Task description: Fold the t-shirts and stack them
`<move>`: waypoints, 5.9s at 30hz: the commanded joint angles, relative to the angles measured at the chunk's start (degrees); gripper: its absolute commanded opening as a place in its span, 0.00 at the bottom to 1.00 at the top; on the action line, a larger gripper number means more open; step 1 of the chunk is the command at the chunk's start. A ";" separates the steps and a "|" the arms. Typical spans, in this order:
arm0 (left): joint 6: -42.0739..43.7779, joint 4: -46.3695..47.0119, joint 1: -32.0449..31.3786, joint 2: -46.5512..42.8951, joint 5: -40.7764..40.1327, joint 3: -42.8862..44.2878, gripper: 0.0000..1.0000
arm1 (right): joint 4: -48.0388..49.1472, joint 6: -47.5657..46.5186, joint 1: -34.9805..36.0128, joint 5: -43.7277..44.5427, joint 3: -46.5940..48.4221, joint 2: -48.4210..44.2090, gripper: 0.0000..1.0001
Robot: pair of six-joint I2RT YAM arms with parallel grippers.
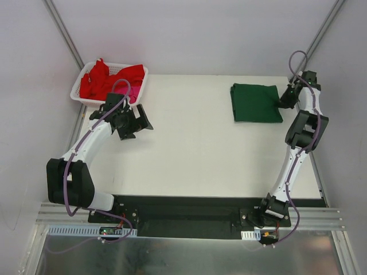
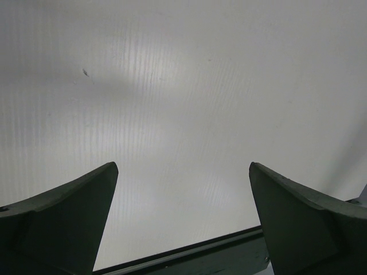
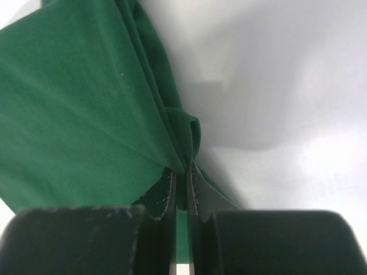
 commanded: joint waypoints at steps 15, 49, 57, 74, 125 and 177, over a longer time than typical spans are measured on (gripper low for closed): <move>-1.00 -1.48 0.61 1.96 -0.29 5.74 0.99 | 3.19 -4.48 -3.01 -2.53 4.82 -5.50 0.96; -0.39 -1.66 0.61 -24.15 -1.26 -7.27 0.99 | 2.83 9.93 14.31 -1.85 -62.44 -80.68 0.96; -0.21 -0.96 0.61 -21.25 -1.08 -6.57 0.99 | 7.40 14.42 15.62 13.35 -49.54 -59.90 0.96; -2.67 0.01 0.61 -17.47 -3.37 -5.51 0.99 | 13.11 20.14 17.46 -0.96 -51.07 -59.01 0.96; 2.07 8.36 0.61 -5.69 -8.64 -1.29 0.99 | 24.36 18.73 19.49 9.06 -26.40 -18.97 0.96; 1.37 0.47 2.81 -8.07 -2.57 5.20 0.99 | -1.92 18.90 25.21 19.00 -61.82 -79.53 0.96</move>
